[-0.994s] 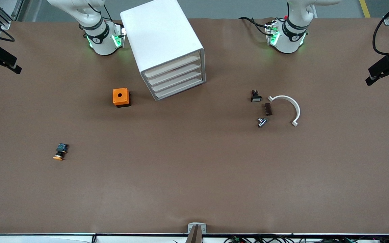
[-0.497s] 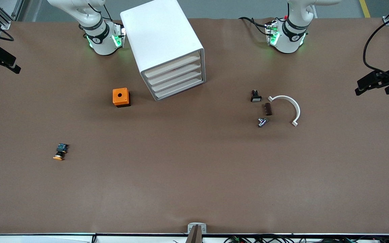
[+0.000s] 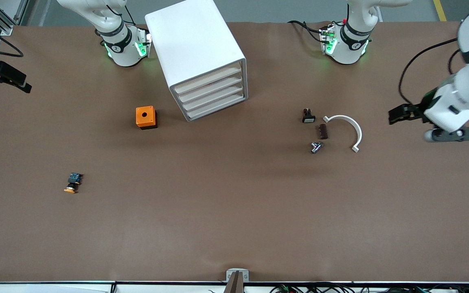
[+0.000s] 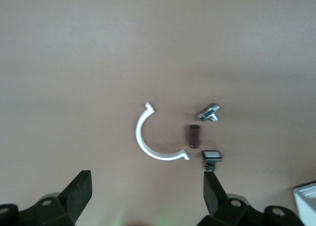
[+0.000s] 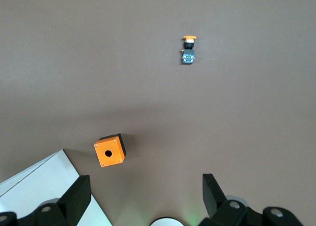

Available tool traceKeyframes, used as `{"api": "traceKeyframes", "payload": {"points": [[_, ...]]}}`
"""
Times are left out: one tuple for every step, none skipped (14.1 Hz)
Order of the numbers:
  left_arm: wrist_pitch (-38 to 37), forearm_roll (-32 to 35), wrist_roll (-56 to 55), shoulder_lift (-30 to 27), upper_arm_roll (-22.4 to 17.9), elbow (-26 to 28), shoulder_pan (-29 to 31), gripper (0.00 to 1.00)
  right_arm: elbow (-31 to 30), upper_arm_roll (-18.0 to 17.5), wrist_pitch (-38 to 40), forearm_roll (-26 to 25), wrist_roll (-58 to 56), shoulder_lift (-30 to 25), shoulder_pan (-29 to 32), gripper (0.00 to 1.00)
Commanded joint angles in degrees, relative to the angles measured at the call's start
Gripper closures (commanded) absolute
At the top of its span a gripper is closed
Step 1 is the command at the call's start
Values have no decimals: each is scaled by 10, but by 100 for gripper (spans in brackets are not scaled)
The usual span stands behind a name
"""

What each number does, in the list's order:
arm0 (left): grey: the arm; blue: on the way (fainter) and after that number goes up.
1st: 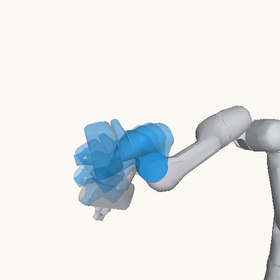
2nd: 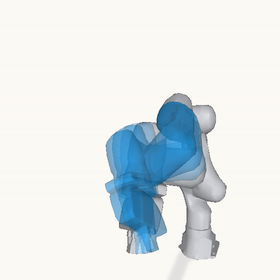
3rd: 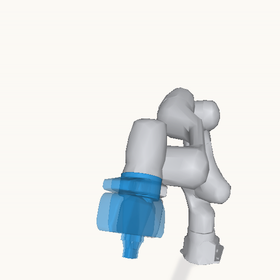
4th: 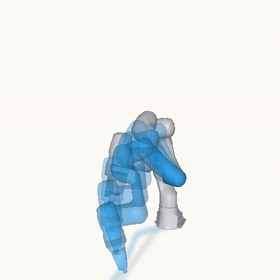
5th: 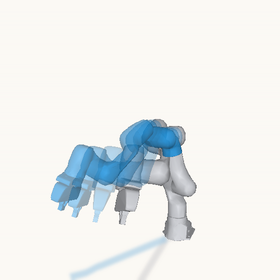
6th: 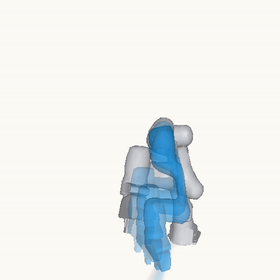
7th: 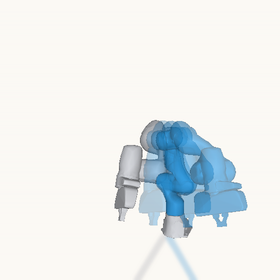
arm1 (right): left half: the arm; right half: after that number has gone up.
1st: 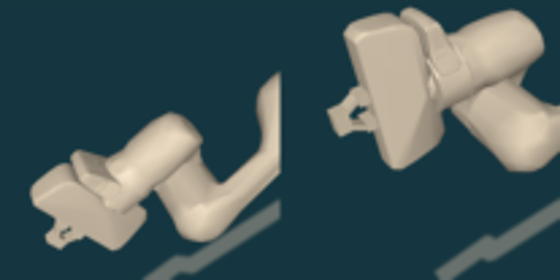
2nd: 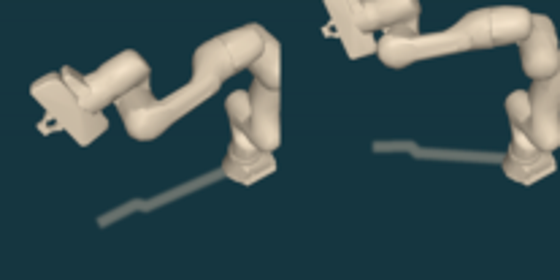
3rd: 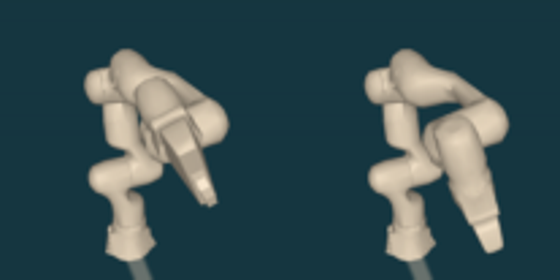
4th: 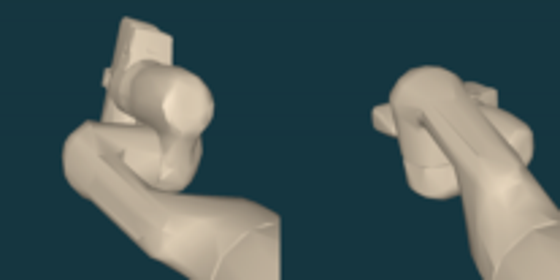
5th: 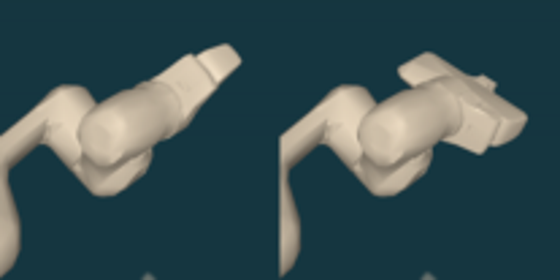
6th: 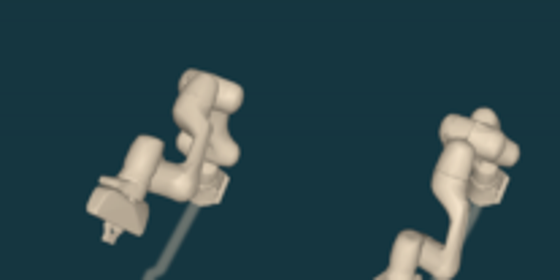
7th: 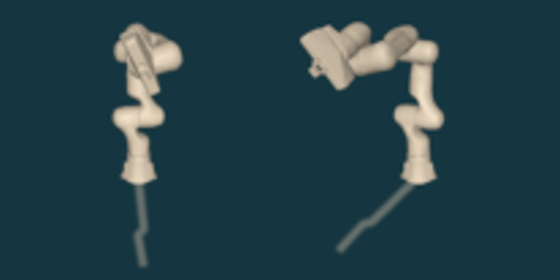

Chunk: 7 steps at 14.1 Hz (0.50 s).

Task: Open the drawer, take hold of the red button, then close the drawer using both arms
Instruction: 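Reach the left gripper toward the front of the white drawer cabinet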

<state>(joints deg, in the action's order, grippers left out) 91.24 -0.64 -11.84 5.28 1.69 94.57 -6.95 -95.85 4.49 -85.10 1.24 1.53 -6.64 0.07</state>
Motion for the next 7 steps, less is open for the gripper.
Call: {"api": "traceKeyframes", "payload": {"points": [[-34, 5, -85, 40, 29, -40, -17, 0, 7, 0, 5, 3, -6, 35, -1, 0], [-59, 3, -123, 61, 32, -64, -36, 1, 13, 0, 4, 3, -7, 43, -1, 0], [-79, 1, -155, 81, 33, -86, -49, 1, 15, -1, 1, 0, -12, 46, -2, 0], [-93, 1, -191, 99, 34, -104, -67, 1, 19, 0, 1, 0, -24, 58, -2, 0], [-96, 0, -226, 112, 33, -112, -87, 0, 28, 0, 2, -1, -41, 71, -2, 0], [-96, -3, -257, 124, 33, -119, -103, 0, 36, 0, 2, -2, -53, 85, 1, 0], [-96, -16, -288, 139, 33, -128, -117, 0, 38, 0, 2, -2, -57, 103, 4, 0]]}}
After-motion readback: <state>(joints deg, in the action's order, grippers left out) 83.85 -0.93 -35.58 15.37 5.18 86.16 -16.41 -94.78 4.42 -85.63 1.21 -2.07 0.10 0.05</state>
